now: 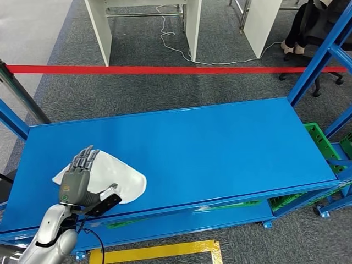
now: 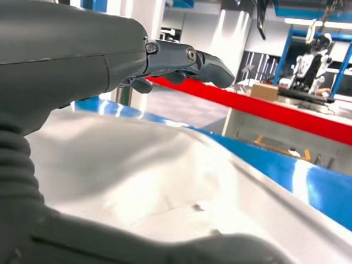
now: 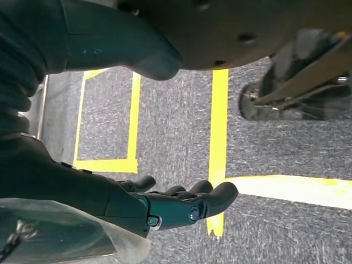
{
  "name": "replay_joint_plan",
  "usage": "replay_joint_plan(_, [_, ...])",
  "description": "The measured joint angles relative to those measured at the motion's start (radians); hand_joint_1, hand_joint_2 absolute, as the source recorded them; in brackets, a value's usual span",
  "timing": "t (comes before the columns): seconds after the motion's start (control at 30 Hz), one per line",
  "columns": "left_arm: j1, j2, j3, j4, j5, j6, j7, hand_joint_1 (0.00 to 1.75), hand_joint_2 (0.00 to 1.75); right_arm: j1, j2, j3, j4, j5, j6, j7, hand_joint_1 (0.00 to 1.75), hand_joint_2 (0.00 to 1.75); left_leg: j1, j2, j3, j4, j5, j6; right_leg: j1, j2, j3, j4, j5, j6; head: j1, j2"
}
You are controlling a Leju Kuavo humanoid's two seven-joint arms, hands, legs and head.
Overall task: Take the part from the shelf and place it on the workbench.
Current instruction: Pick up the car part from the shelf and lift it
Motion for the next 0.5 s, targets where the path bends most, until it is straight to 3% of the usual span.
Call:
replay_joint_plan(0.03, [0.002, 0.002, 0.000, 0.000, 0.004, -0.005, -0.005, 0.00, 1.75, 0.001, 0.000, 0.000, 0.000, 0.000, 0.001, 0.000, 0.00, 1.75, 0.000, -0.001, 0.006, 0.001, -0.004, -0.001, -0.001, 0.000, 0.002, -0.026, 0.034, 0.000, 0.000, 0.000])
replay_joint_plan(0.1, [0.005, 0.006, 0.000, -0.002, 0.029, -0.024, -0.026, 0.00, 1.75, 0.000, -0.002, 0.000, 0.000, 0.002, 0.003, -0.001, 0.00, 1.75, 0.000, -0.003, 0.019, 0.003, -0.015, -0.007, -0.002, -0.002, 0.053, -0.160, 0.121, -0.004, 0.000, 0.000])
replay_joint_plan(0.17, [0.010, 0.014, -0.001, -0.011, 0.082, -0.051, -0.069, 0.00, 1.75, -0.003, -0.003, 0.000, 0.000, 0.006, 0.005, -0.004, 0.00, 1.75, -0.003, -0.004, 0.024, 0.008, -0.023, -0.017, 0.000, -0.002, 0.099, -0.259, 0.155, -0.012, -0.001, 0.000])
replay_joint_plan(0.27, [0.028, 0.026, -0.002, -0.035, 0.148, -0.066, -0.131, 0.00, 1.75, -0.002, -0.004, 0.000, 0.000, 0.010, 0.006, -0.006, 0.00, 1.75, -0.004, -0.003, 0.024, 0.007, -0.025, -0.031, 0.002, 0.001, 0.110, -0.275, 0.151, -0.028, -0.003, 0.000])
replay_joint_plan(0.33, [0.038, 0.029, -0.005, -0.053, 0.165, -0.063, -0.152, 0.00, 1.75, -0.002, -0.004, 0.000, 0.000, 0.012, 0.006, -0.005, 0.00, 1.75, -0.002, -0.003, 0.018, 0.030, -0.043, -0.041, -0.001, 0.000, 0.117, -0.281, 0.153, -0.041, -0.006, 0.000])
replay_joint_plan(0.37, [0.042, 0.031, -0.006, -0.061, 0.169, -0.060, -0.157, 0.00, 1.75, -0.002, -0.004, -0.001, 0.000, 0.014, 0.007, -0.005, 0.00, 1.75, -0.001, -0.003, 0.002, 0.069, -0.067, -0.046, -0.004, -0.001, 0.120, -0.285, 0.154, -0.046, -0.009, 0.000])
replay_joint_plan(0.43, [0.051, 0.033, -0.007, -0.073, 0.172, -0.054, -0.164, 0.00, 1.75, -0.002, -0.004, -0.001, 0.000, 0.015, 0.007, -0.005, 0.00, 1.75, 0.001, -0.002, -0.059, 0.201, -0.129, -0.053, -0.004, -0.002, 0.124, -0.286, 0.151, -0.053, -0.015, 0.000])
replay_joint_plan(0.5, [0.061, 0.034, -0.009, -0.079, 0.173, -0.044, -0.168, 0.00, 1.75, -0.002, -0.004, -0.001, 0.000, 0.016, 0.008, -0.004, 0.00, 1.75, 0.003, -0.002, -0.107, 0.296, -0.152, -0.056, -0.003, -0.001, 0.128, -0.285, 0.148, -0.056, -0.015, 0.000])
